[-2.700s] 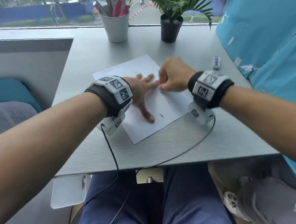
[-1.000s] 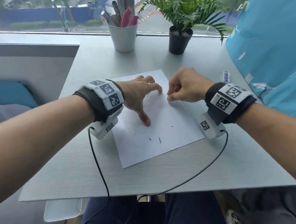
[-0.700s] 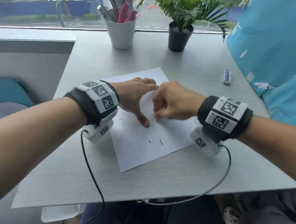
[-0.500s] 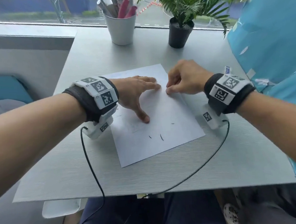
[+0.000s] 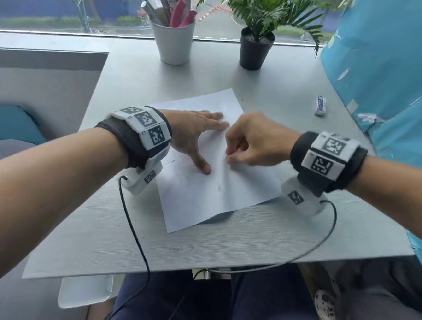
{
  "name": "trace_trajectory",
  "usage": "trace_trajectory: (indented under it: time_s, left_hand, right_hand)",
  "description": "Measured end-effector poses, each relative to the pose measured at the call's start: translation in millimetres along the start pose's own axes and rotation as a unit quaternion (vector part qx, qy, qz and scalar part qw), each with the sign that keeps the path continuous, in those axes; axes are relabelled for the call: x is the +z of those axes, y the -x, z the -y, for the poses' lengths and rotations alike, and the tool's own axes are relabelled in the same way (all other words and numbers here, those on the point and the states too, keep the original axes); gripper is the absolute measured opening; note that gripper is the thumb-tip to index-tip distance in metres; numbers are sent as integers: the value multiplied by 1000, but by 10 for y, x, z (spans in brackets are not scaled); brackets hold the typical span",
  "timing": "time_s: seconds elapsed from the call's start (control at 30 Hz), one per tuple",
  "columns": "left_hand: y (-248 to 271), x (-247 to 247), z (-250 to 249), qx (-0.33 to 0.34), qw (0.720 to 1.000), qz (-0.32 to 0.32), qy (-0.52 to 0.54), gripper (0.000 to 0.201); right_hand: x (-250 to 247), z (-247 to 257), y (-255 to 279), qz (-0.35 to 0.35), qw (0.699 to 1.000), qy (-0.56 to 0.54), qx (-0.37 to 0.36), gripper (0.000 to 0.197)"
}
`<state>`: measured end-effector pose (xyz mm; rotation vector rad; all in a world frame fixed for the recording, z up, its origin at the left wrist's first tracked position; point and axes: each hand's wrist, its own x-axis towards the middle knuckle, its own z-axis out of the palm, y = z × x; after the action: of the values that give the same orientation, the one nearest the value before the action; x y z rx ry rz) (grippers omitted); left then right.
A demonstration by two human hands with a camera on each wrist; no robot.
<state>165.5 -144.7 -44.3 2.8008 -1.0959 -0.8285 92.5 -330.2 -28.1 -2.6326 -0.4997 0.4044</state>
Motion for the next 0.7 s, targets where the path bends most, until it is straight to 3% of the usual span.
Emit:
trace_trajectory:
  time_s: [0.07, 0.2, 0.3, 0.5, 0.63, 0.7]
  left_hand:
    - [16, -4, -10, 2, 1000, 6, -4, 127]
    - [49, -13, -56, -7, 999, 39, -19, 130]
    - [55, -6, -60, -10, 999, 42, -13, 134]
    - [11, -13, -45, -12, 998, 53, -14, 144]
    - [4, -25, -96, -29, 998, 52, -22, 141]
    - [-3, -39, -120, -35, 998, 52, -27, 142]
  right_hand:
    - [-24, -8, -15, 19, 1000, 9, -1, 7]
    - [-255, -278, -278, -70, 995, 39, 62, 8]
    - [-187, -218, -279, -92, 993, 42, 57, 4]
    - [69, 105, -15, 23, 1000, 14, -13, 6]
    - [-231, -231, -278, -82, 994, 37, 61, 7]
    - [-141, -174, -249, -87, 994, 30, 56, 3]
